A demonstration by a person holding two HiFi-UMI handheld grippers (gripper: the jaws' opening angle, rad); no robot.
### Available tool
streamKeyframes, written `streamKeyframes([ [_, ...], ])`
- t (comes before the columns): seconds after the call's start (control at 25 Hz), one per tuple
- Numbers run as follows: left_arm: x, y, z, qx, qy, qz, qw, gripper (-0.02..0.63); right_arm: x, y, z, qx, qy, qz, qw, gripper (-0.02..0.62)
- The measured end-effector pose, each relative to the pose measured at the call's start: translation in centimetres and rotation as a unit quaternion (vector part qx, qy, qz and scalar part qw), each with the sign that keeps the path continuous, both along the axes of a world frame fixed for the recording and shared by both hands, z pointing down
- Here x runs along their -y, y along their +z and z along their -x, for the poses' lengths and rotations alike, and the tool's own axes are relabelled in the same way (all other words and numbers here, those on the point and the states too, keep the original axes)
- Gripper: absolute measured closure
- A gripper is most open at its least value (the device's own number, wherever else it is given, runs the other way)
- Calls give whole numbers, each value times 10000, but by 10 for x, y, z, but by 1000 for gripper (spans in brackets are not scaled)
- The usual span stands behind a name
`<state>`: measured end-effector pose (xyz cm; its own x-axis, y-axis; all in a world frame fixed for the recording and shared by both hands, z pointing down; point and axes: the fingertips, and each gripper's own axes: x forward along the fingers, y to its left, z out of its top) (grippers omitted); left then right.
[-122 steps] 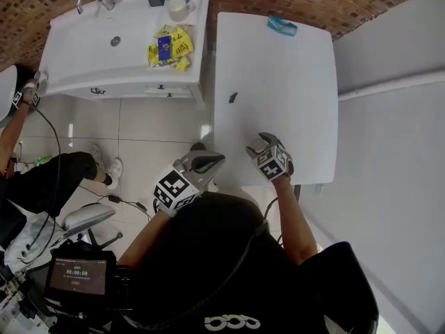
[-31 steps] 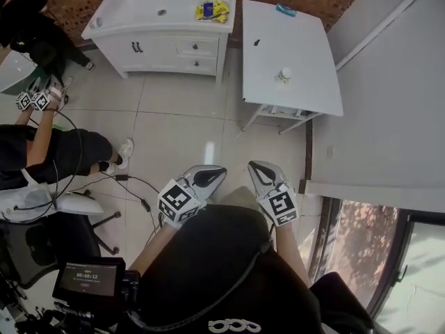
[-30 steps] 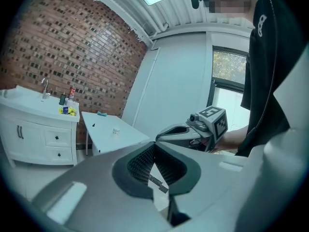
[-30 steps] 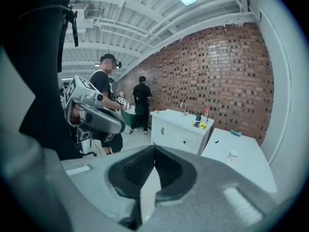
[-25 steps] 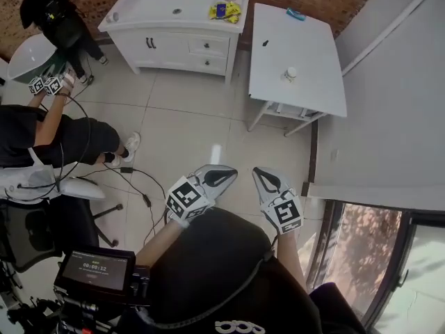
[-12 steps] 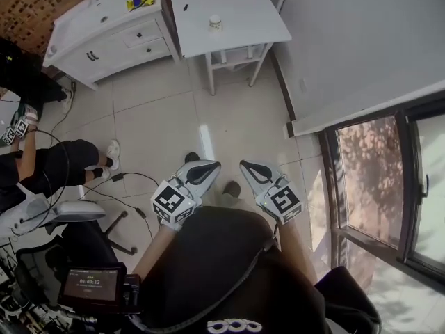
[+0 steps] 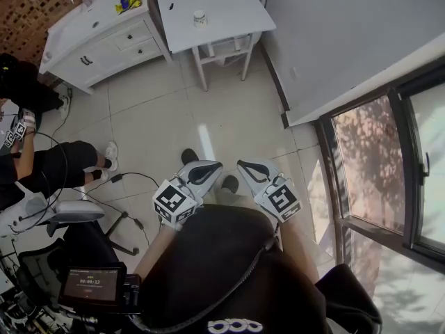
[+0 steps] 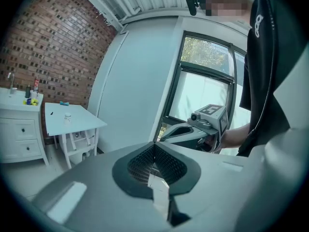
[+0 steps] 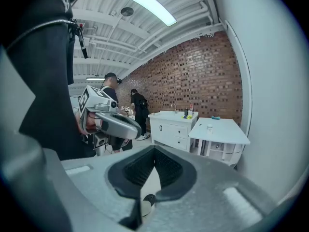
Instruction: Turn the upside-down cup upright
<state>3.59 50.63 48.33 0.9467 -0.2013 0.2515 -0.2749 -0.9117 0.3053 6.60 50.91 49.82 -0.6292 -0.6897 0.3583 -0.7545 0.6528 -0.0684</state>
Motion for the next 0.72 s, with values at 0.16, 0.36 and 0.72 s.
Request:
streamKeyframes([
  [0.16, -3, 1, 0, 46, 45, -28, 10000, 591, -2, 1, 0, 6, 35, -1, 10000, 603],
  [0.36, -7, 3, -2, 109, 86, -80, 9999, 592, -4, 0, 2, 33, 54, -41, 10000, 603],
  [0.72, -24, 0, -1, 87, 17, -67, 9999, 591, -22, -6, 3, 97, 12, -80, 9999, 603],
])
